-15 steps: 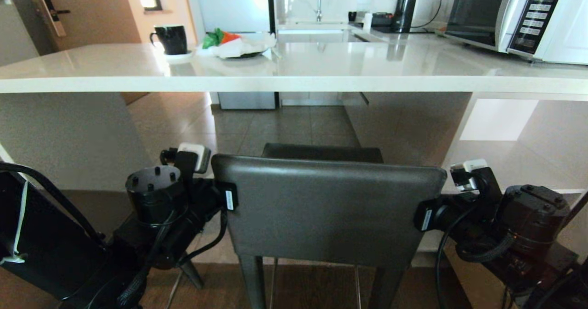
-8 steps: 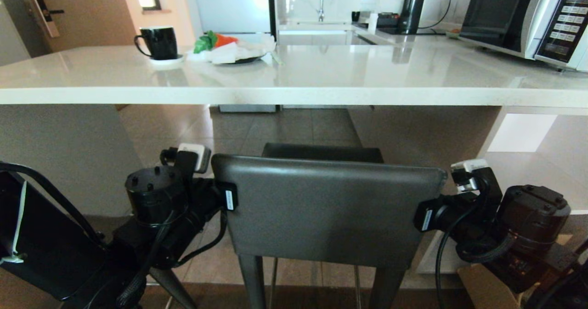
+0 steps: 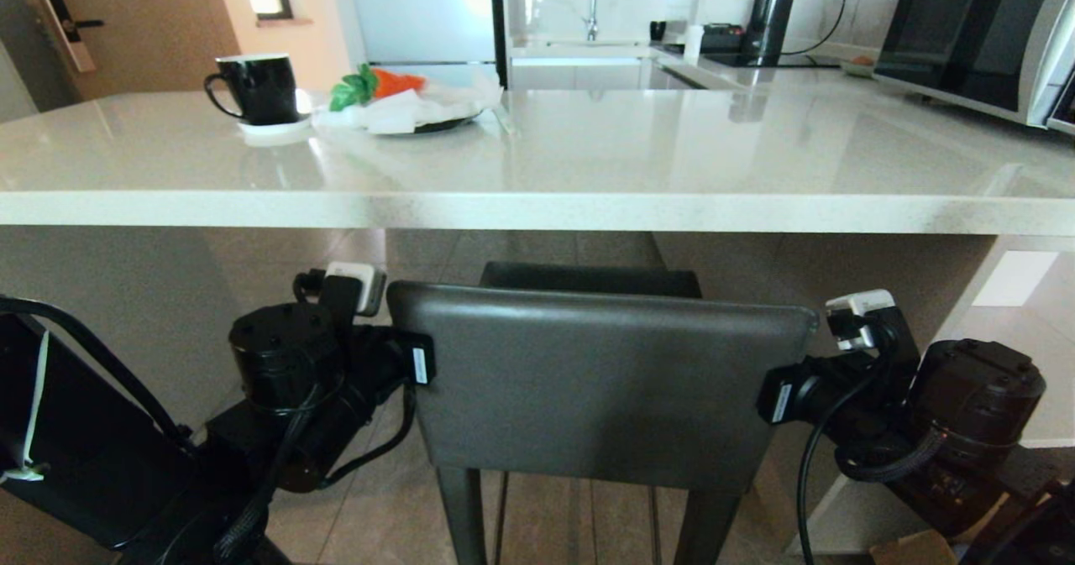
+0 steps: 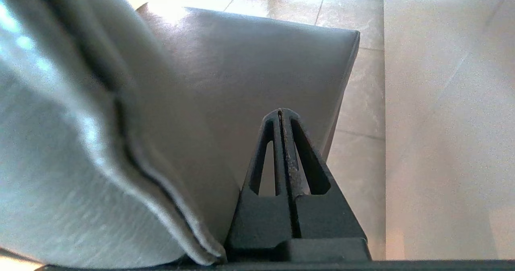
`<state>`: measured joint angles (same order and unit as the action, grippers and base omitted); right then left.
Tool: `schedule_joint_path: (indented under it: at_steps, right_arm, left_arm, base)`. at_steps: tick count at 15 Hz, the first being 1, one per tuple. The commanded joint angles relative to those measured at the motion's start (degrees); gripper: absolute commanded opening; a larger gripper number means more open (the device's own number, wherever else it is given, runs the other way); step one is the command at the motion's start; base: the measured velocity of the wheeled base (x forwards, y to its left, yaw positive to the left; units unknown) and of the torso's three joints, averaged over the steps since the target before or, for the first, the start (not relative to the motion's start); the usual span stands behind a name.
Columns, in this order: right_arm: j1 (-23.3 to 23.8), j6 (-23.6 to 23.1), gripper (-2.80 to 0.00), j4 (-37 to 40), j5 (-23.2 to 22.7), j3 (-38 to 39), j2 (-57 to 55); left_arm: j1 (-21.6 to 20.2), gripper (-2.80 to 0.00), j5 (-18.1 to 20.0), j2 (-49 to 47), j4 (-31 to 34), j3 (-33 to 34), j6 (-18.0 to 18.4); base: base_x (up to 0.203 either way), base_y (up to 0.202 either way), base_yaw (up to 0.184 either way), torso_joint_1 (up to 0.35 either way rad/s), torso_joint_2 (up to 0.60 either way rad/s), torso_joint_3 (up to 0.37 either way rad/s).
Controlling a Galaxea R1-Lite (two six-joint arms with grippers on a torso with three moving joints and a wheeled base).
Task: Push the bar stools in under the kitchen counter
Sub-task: Push the gray chair back under the dining table
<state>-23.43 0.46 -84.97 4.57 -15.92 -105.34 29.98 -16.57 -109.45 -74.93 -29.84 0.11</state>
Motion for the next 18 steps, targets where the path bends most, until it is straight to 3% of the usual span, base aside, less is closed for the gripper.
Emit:
schedule_joint_path:
  at_steps: [1, 5, 11, 18]
  right_arm:
    - [0.0, 0.0, -2.80, -0.3, 0.1, 0.6, 0.1]
    - [0.0, 0.0, -2.80, -0.5, 0.1, 0.7, 0.5]
    - [0.0, 0.0, -2.80, -0.6, 0.2, 0.9, 0.7]
    - [0.3, 0.9, -2.80, -0.6, 3.6, 4.0, 6.9]
  left_arm:
    - [0.1, -2.80, -0.1, -0.1, -0.5, 0.0, 0.0]
    - [0.8, -2.80, -0.2, 0.0, -0.6, 0.0, 0.0]
    - [1.3, -2.80, -0.1, 0.7, -0.7, 0.1, -0.1]
    - [1.9, -2.80, -1.7, 10.0, -0.5, 3.9, -1.1]
  base:
    - [0.190, 0.000, 0.001, 0.004, 0.00, 0.002]
    - [0.165, 0.000, 0.001, 0.006, 0.00, 0.003]
    - [0.000, 0.000, 0.000, 0.000, 0.00, 0.000]
    - [0.000, 0.000, 0.000, 0.000, 0.00, 0.000]
